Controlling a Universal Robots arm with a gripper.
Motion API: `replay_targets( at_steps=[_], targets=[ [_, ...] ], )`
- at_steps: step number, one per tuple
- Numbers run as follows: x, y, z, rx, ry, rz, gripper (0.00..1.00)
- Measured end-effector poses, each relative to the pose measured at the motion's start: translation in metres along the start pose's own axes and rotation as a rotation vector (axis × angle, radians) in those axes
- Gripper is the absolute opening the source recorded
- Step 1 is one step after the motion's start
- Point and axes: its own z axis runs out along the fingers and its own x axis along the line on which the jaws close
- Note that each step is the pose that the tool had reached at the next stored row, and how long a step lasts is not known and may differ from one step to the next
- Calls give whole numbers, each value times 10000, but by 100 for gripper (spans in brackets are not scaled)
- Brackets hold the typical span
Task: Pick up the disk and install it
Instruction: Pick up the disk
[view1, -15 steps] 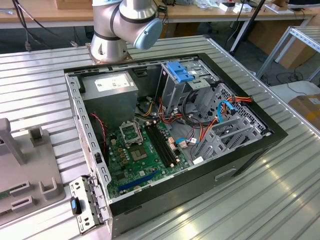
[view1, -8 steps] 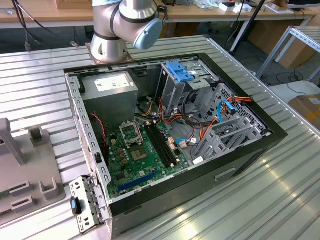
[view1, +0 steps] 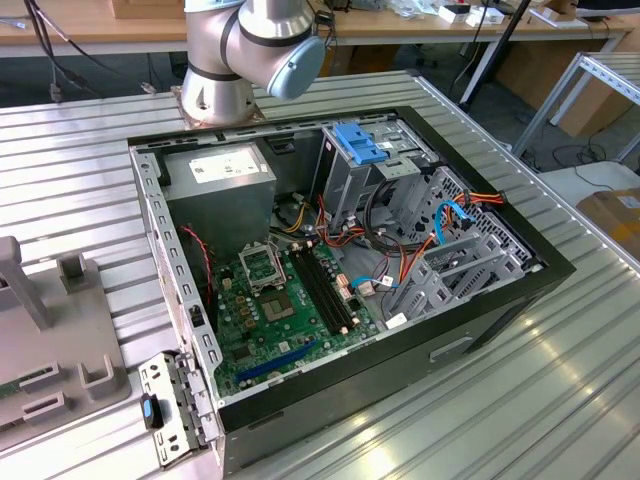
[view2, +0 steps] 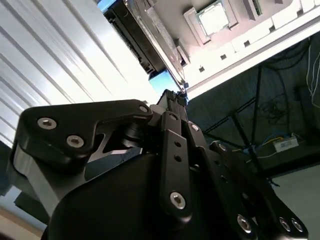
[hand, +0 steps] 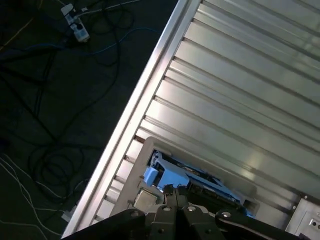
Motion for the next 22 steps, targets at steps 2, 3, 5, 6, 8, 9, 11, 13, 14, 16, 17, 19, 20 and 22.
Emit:
replay_targets(
  at_steps=[2,3,5,6,8,9,11,13,14,16,17,19,20,22],
  targets=[
    [0,0,1,-6,17,-626,11],
    [0,0,2,-11,29,-1032,11],
    [0,0,3,-15,40,-1432,11],
    [0,0,5,-21,55,-1904,11],
    [0,0,7,-28,73,-2531,11],
    [0,0,10,-34,87,-3050,11],
    [0,-1,14,-43,111,-3903,11],
    [0,-1,16,-48,125,-4358,11],
    [0,0,15,-48,128,-4438,11],
    [0,0,16,-47,128,-4448,11],
    [0,0,16,-48,128,-4448,11],
    [0,0,16,-48,129,-4481,11],
    [0,0,16,-49,131,-4579,11],
    [0,0,16,-56,149,-5205,11]
  ],
)
